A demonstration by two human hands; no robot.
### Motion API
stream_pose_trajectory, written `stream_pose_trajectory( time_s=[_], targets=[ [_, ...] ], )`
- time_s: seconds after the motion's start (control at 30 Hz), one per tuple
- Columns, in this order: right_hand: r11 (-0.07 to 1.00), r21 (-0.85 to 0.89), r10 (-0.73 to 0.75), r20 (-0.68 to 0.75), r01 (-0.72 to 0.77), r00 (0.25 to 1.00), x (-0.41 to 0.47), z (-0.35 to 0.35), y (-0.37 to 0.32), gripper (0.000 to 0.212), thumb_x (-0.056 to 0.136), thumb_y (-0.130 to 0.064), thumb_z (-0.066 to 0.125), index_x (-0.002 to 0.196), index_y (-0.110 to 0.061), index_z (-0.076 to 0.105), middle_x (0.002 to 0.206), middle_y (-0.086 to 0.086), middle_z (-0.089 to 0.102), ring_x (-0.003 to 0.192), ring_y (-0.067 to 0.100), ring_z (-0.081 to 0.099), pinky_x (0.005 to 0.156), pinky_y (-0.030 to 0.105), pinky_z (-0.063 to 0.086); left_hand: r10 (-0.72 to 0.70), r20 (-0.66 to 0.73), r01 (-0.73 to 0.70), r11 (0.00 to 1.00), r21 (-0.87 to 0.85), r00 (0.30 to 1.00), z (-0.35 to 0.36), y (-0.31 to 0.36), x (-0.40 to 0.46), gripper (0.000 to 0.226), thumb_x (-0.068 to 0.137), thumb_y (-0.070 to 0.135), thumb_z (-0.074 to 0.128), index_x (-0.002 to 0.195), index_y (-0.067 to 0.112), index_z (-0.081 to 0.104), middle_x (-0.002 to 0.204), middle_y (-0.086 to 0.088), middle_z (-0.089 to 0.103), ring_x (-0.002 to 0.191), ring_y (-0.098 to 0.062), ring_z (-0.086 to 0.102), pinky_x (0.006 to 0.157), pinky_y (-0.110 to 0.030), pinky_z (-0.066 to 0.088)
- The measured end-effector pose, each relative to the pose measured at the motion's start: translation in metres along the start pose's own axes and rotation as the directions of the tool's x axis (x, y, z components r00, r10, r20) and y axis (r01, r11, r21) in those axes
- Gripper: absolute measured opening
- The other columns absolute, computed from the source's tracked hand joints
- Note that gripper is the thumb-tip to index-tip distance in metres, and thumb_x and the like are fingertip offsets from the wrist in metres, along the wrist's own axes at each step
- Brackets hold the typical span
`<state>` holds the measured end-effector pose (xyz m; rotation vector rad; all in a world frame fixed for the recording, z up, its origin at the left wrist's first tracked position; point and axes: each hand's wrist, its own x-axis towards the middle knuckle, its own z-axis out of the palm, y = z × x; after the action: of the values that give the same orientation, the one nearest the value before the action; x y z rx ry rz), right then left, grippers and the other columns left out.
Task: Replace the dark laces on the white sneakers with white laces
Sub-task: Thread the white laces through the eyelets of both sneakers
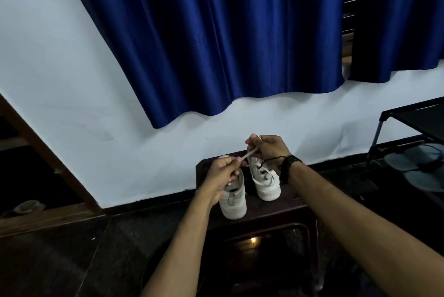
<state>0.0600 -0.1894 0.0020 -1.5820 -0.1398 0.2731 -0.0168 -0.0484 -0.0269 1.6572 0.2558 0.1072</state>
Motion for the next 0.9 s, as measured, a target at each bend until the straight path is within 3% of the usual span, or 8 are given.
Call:
stream_pose_trajectory(
  time_s=[0.07, 0.13, 0.27, 0.33, 0.57, 0.67, 0.8, 0.9],
  targets=[
    [0.836, -0.549, -0.085, -0.095, 0.019, 0.992, -0.005, -0.01, 0.005, 0.027, 0.088, -0.034, 0.063, 0.095, -0.009, 0.07, 0.096, 0.012, 0.066, 0.098, 0.03, 0.059, 0.09, 0.04, 0.047, 0.043, -0.057, -0.029, 0.974, 0.223, 0.997, -0.003, -0.006, -0.001, 0.022, 0.095, 0.027, 0.062, 0.08, 0.016, 0.074, 0.056, 0.001, 0.051, 0.048, -0.007, 0.041, 0.048, -0.021, 0.032],
    [0.592, -0.788, -0.347, -0.059, 0.17, 0.936, -0.01, -0.016, 0.011, 0.052, 0.076, -0.019, 0.068, 0.125, -0.01, 0.054, 0.125, 0.011, 0.05, 0.121, 0.03, 0.044, 0.098, 0.036, 0.041, 0.087, -0.108, -0.05, 0.949, 0.313, 0.99, -0.006, -0.009, -0.001, 0.023, 0.087, 0.031, 0.072, 0.071, 0.016, 0.075, 0.053, 0.002, 0.058, 0.056, -0.01, 0.05, 0.058, -0.024, 0.038],
    [0.741, -0.488, -0.136, 0.563, 0.461, 0.815, -0.016, -0.007, 0.012, 0.059, 0.076, 0.011, 0.056, 0.132, -0.007, 0.052, 0.121, 0.002, 0.059, 0.109, 0.012, 0.058, 0.091, 0.019, 0.047, 0.126, -0.141, -0.071, 0.937, 0.343, 0.982, -0.004, -0.006, -0.002, 0.027, 0.076, 0.03, 0.082, 0.063, 0.008, 0.072, 0.051, 0.0, 0.061, 0.048, -0.002, 0.049, 0.051, -0.013, 0.037],
    [0.681, -0.533, -0.086, 0.622, 0.502, 0.778, -0.01, 0.004, 0.023, 0.048, 0.083, 0.003, 0.058, 0.129, -0.01, 0.057, 0.114, 0.001, 0.065, 0.102, 0.012, 0.061, 0.091, 0.028, 0.05, 0.118, -0.179, -0.055, 0.946, 0.32, 0.977, -0.007, -0.006, 0.0, 0.025, 0.075, 0.025, 0.083, 0.061, 0.008, 0.071, 0.051, -0.001, 0.06, 0.047, 0.0, 0.047, 0.05, -0.013, 0.036],
    [0.666, -0.582, -0.184, 0.479, 0.467, 0.859, 0.001, 0.011, 0.04, 0.018, 0.09, -0.022, 0.064, 0.103, -0.017, 0.074, 0.098, 0.001, 0.074, 0.094, 0.015, 0.067, 0.088, 0.039, 0.052, -0.012, -0.172, 0.042, 0.984, 0.173, 0.985, -0.022, -0.018, 0.004, 0.01, 0.079, 0.015, 0.08, 0.076, 0.007, 0.074, 0.063, 0.001, 0.067, 0.052, 0.0, 0.056, 0.055, -0.012, 0.042],
    [0.695, -0.608, -0.293, 0.245, 0.382, 0.924, 0.011, 0.002, 0.041, 0.015, 0.09, -0.016, 0.063, 0.094, -0.013, 0.077, 0.089, 0.006, 0.075, 0.088, 0.018, 0.068, 0.082, 0.027, 0.051, -0.044, -0.418, 0.08, 0.994, 0.07, 0.907, -0.033, -0.031, 0.014, 0.013, 0.069, 0.021, 0.085, 0.075, 0.016, 0.075, 0.069, 0.004, 0.072, 0.065, -0.007, 0.066, 0.064, -0.02, 0.053],
    [0.786, -0.579, -0.281, -0.02, 0.218, 0.96, 0.034, -0.005, 0.042, 0.018, 0.082, -0.007, 0.062, 0.081, -0.018, 0.075, 0.086, 0.001, 0.074, 0.088, 0.016, 0.068, 0.07, 0.017, 0.045, -0.05, -0.578, 0.194, 0.963, 0.189, 0.815, -0.034, -0.046, 0.027, 0.024, 0.064, 0.032, 0.086, 0.078, 0.019, 0.071, 0.077, 0.002, 0.071, 0.077, -0.014, 0.068, 0.075, -0.029, 0.055],
    [0.825, -0.52, -0.233, 0.046, 0.223, 0.971, 0.043, 0.011, 0.035, 0.016, 0.083, -0.009, 0.063, 0.086, -0.016, 0.076, 0.086, -0.001, 0.075, 0.082, 0.009, 0.066, 0.07, 0.013, 0.049, -0.032, -0.598, 0.254, 0.923, 0.29, 0.8, -0.025, -0.05, 0.032, 0.015, 0.073, 0.028, 0.076, 0.066, 0.021, 0.065, 0.071, 0.002, 0.067, 0.075, -0.019, 0.063, 0.076, -0.031, 0.054]
  ],
)
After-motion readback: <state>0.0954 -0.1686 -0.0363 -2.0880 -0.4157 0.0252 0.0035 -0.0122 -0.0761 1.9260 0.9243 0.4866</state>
